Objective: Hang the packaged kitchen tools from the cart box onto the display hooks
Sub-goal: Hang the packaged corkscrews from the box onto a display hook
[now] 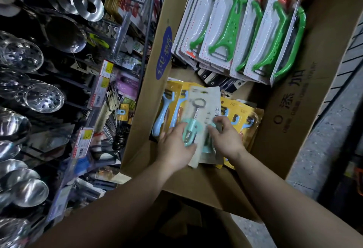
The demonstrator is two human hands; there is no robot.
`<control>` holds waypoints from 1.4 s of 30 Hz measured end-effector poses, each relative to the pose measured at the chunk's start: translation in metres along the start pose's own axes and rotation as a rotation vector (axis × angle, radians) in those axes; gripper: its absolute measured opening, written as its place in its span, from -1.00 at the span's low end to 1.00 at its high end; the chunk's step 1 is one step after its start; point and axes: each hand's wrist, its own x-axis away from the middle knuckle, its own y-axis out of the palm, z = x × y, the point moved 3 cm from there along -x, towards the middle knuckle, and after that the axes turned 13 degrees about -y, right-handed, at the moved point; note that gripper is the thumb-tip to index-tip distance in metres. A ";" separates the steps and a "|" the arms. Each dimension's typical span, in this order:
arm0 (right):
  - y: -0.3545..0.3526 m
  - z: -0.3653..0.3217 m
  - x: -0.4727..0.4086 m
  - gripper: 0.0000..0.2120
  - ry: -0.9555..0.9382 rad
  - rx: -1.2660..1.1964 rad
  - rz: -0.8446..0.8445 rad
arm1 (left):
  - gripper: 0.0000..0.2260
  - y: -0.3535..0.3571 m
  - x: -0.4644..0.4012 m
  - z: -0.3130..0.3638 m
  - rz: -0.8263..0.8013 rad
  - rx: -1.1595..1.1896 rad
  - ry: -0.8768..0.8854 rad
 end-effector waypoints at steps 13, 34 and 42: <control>-0.008 0.009 0.007 -0.69 0.001 -0.561 0.051 | -0.59 0.008 -0.002 0.010 -0.195 0.581 -0.114; -0.048 -0.089 0.077 -0.72 -0.283 -0.678 -0.029 | -0.72 -0.075 0.056 0.023 -0.391 0.907 0.129; -0.067 -0.116 0.111 -0.75 -0.369 -0.623 -0.078 | -0.74 -0.099 0.100 0.007 -0.176 0.933 0.192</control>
